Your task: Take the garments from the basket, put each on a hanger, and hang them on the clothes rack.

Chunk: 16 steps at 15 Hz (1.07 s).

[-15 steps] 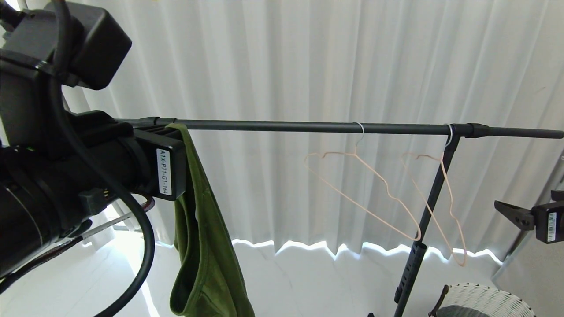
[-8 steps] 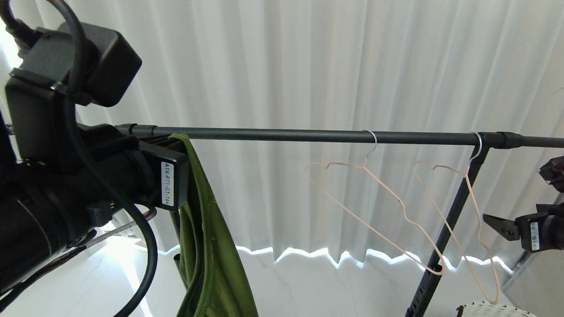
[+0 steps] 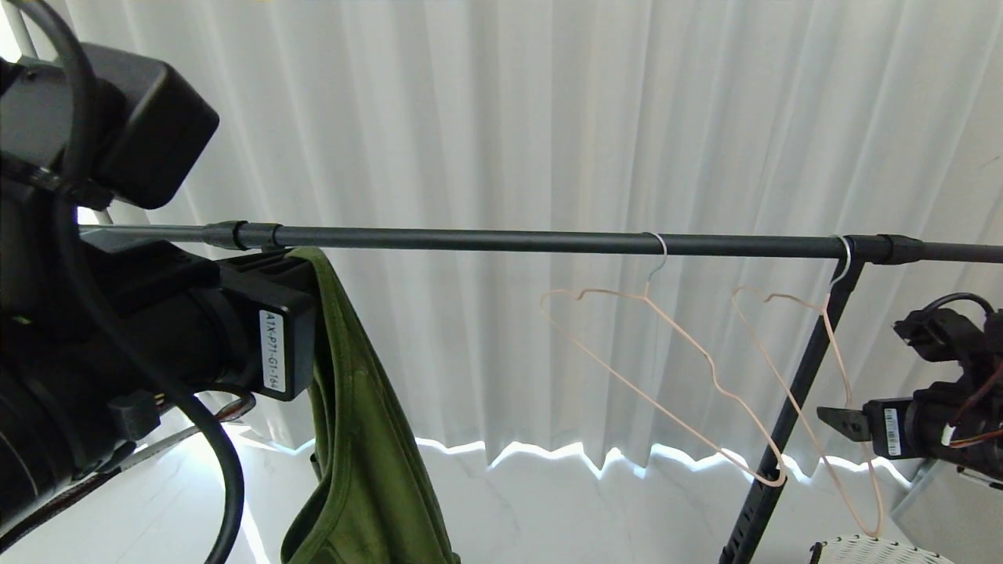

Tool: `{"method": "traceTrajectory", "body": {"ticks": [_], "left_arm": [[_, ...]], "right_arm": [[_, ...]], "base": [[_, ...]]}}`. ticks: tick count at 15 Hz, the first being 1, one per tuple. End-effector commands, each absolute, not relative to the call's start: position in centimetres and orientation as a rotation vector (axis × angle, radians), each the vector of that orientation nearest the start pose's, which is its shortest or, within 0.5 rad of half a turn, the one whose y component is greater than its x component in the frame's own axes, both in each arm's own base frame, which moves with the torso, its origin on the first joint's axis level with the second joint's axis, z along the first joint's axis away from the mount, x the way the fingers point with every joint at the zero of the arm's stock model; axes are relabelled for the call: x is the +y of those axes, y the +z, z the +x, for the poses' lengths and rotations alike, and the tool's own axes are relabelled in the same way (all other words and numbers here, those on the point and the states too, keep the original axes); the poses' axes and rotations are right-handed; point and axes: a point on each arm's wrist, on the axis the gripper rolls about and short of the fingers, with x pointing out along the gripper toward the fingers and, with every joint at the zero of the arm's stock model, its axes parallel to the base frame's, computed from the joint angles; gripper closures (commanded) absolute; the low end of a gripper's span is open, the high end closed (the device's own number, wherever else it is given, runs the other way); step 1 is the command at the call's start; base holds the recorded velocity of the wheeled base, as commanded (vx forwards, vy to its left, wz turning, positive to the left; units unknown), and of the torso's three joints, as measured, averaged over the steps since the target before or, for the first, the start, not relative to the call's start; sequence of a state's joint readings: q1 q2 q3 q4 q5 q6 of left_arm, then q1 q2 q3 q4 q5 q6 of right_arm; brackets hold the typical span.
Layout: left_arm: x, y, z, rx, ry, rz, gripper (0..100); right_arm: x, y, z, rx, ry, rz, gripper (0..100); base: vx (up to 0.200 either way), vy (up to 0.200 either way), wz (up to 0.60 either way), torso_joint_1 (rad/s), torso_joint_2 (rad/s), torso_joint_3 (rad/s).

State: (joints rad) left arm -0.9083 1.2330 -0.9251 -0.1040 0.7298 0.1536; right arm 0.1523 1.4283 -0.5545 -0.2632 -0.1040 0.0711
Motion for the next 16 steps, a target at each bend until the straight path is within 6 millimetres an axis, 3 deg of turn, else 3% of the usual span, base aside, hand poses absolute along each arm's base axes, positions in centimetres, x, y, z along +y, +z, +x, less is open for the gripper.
{"method": "traceTrajectory", "body": {"ticks": [1, 4, 11, 12, 16], "left_arm": [[-13.2, 28.2, 12.2, 0.121, -0.189, 0.298, 100], [-13.1, 27.8, 12.1, 0.131, -0.188, 0.308, 100], [-13.2, 27.6, 12.2, 0.135, -0.19, 0.312, 100], [-13.2, 27.6, 12.2, 0.135, -0.189, 0.312, 100], [-13.2, 27.7, 12.2, 0.133, -0.191, 0.319, 100]], "right_arm": [[4.1, 14.0, 22.9, 0.667, 0.027, 0.025, 0], [4.7, 13.8, 24.1, 0.676, 0.008, 0.027, 0], [4.6, 13.3, 24.3, 0.698, -0.004, 0.022, 0], [4.6, 13.3, 24.3, 0.698, -0.004, 0.022, 100], [4.6, 13.5, 24.3, 0.69, -0.004, 0.024, 100]], "base": [[0.0, 0.0, 0.0, 0.0, 0.0, 0.0], [0.0, 0.0, 0.0, 0.0, 0.0, 0.0], [0.0, 0.0, 0.0, 0.0, 0.0, 0.0], [0.0, 0.0, 0.0, 0.0, 0.0, 0.0], [0.0, 0.0, 0.0, 0.0, 0.0, 0.0]]}}
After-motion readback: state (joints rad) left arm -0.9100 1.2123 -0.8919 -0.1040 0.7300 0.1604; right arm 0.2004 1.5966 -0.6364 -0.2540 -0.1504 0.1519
